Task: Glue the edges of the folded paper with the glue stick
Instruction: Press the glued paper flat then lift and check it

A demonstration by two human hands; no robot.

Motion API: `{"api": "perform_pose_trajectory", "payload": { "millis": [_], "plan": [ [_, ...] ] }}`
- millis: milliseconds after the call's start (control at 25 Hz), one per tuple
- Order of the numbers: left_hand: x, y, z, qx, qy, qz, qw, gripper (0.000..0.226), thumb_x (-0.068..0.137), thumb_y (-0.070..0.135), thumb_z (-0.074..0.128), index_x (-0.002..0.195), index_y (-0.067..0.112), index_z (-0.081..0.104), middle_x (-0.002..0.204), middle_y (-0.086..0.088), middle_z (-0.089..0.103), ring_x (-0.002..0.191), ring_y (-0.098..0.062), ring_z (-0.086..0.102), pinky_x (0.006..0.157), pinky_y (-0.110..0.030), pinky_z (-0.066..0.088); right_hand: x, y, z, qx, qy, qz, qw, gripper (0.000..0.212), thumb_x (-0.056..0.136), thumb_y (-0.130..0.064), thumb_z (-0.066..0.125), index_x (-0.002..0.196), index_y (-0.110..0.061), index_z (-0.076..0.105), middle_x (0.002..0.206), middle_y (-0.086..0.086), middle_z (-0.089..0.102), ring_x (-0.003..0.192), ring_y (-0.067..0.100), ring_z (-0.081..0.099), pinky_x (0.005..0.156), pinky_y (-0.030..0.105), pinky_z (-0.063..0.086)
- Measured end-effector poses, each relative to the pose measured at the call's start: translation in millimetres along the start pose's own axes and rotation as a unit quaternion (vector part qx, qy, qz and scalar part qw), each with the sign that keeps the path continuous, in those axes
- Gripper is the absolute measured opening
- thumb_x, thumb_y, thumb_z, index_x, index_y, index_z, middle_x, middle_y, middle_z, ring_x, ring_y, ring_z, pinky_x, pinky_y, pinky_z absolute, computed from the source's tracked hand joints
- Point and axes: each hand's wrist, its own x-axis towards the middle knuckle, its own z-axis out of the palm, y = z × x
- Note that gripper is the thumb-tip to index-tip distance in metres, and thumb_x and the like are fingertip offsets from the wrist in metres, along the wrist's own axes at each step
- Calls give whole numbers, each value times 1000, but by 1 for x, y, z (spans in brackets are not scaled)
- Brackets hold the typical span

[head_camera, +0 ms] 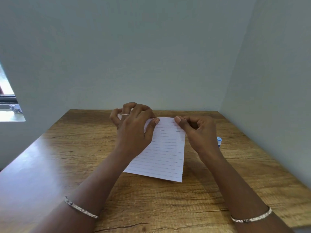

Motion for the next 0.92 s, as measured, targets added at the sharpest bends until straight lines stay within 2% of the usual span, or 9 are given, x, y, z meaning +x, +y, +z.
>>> {"api": "perform_pose_trajectory", "payload": {
  "millis": [80,120,200,280,400,520,640,760,920],
  "plan": [
    [0,1,0,-9,19,-17,1000,13,93,34,61,85,25,67,95,12,68,112,-12,48,94,-40,17,0,1,1,26,-27,24,999,25,88,-36,75,84,-11,81,79,18,77,71,27,71,67,38,54],
    [1,1,-1,-12,29,-30,999,13,93,33,61,84,25,66,89,13,68,109,-13,50,92,-38,16,0,0,1,48,-47,41,997,31,87,-40,75,86,-10,80,81,24,75,69,25,67,66,35,50],
    [1,-2,-2,-17,35,-64,997,17,94,35,58,82,25,65,79,15,65,103,-16,56,92,-39,18,-1,-2,-1,78,-82,78,991,28,85,-38,77,90,-11,79,81,16,78,74,17,73,68,28,53],
    [1,-5,-2,-25,25,-99,994,23,95,42,54,82,27,66,74,18,61,100,-15,58,94,-43,20,-2,-2,-2,47,-87,80,992,14,86,-29,78,82,-15,77,79,4,80,75,14,76,69,30,55],
    [0,-5,0,-29,1,-113,993,27,96,46,50,84,29,67,71,19,60,97,-13,59,95,-45,21,1,3,0,-34,-50,58,997,24,86,-25,78,66,-16,71,67,9,74,63,15,65,64,33,49],
    [0,-3,0,-35,2,-111,993,29,97,49,45,90,33,69,75,22,61,101,-7,53,96,-48,22,2,3,0,-31,-55,54,997,25,86,-26,79,66,-13,71,63,8,72,59,19,64,62,33,48],
    [1,-3,0,-47,-15,-89,995,29,97,50,46,95,34,71,80,24,60,104,-6,50,97,-48,21,-2,-1,2,-27,-98,33,994,23,88,-28,77,72,-11,75,70,5,76,71,27,73,65,41,55],
    [1,-4,2,-47,-20,-80,995,25,96,45,50,92,32,71,80,22,61,100,-10,55,96,-42,18,-6,-5,4,-17,-132,42,990,22,89,-36,74,84,-15,78,80,3,79,76,18,76,75,41,59],
    [0,-7,5,-41,-21,-95,994,24,97,44,49,90,31,69,82,18,68,99,-11,57,95,-38,15,-5,1,4,-11,-153,66,986,19,86,-32,78,99,-18,78,83,18,78,85,31,76,84,49,58]
  ]
}}
